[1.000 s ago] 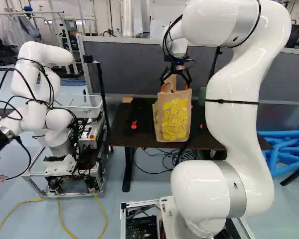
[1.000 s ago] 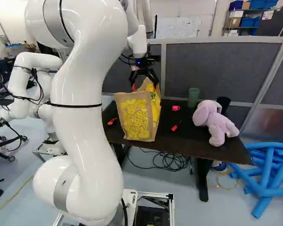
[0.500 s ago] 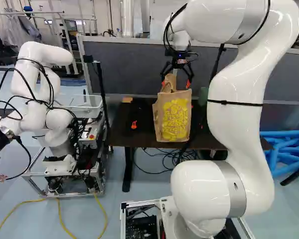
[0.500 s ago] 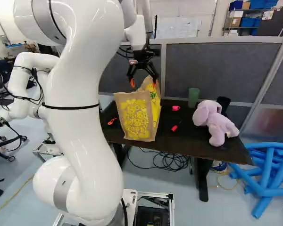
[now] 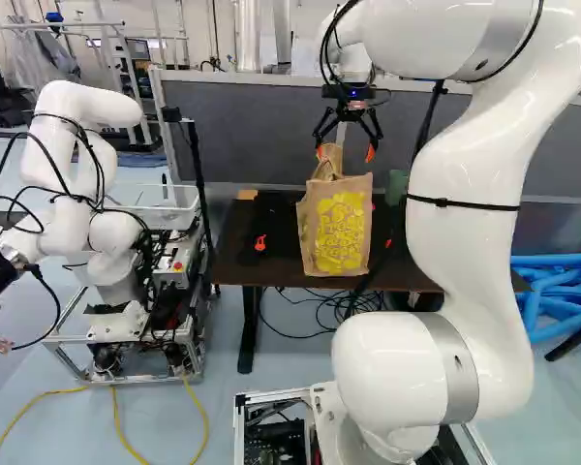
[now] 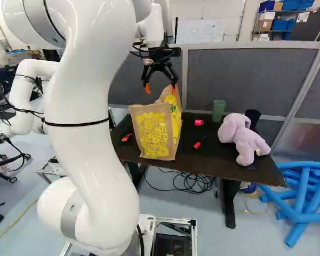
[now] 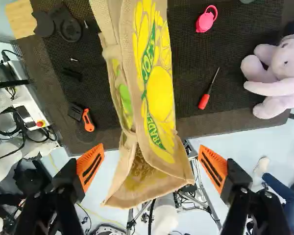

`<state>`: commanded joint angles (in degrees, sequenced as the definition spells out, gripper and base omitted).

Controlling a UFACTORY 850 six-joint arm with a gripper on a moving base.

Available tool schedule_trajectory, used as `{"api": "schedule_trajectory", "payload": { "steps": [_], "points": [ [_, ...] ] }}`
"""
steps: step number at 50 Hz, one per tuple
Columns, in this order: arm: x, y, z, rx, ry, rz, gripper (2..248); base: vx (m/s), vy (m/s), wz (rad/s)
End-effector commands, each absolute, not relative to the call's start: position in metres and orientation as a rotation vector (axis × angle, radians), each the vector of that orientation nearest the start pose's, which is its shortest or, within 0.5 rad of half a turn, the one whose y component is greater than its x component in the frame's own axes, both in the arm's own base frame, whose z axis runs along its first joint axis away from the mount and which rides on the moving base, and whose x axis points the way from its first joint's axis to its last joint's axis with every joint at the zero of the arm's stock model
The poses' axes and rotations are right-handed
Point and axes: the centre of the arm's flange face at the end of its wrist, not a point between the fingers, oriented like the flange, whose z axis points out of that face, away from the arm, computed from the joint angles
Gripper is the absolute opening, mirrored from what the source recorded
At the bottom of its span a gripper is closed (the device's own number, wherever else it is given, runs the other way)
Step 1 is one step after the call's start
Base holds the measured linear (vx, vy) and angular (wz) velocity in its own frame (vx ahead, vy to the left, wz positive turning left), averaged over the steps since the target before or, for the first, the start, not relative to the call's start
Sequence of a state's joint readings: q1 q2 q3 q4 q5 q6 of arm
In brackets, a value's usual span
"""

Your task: Pick up the bag on the ground and place it on the table

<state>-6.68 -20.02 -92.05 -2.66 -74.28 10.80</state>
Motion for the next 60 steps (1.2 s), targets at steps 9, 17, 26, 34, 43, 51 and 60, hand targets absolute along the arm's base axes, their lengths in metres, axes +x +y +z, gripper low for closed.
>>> {"api": "schedule_trajectory", "payload": {
  "steps": [9,17,26,34,43,51,60],
  "points": [
    [0.571,-0.071,0.667,-3.153,0.464,0.056,247,0.000,0.000,0.000],
    [0.568,-0.070,0.672,-3.153,0.465,0.049,247,0.000,0.000,0.000],
    [0.568,-0.070,0.672,-3.153,0.465,0.048,247,0.000,0.000,0.000],
    [0.568,-0.070,0.672,-3.153,0.465,0.048,247,0.000,0.000,0.000],
    [0.568,-0.070,0.672,-3.153,0.465,0.048,247,0.000,0.000,0.000],
    [0.568,-0.070,0.672,-3.153,0.465,0.048,247,-0.031,0.000,0.003],
    [0.568,-0.070,0.672,-3.153,0.465,0.048,247,-0.070,0.000,0.007]
  ]
}}
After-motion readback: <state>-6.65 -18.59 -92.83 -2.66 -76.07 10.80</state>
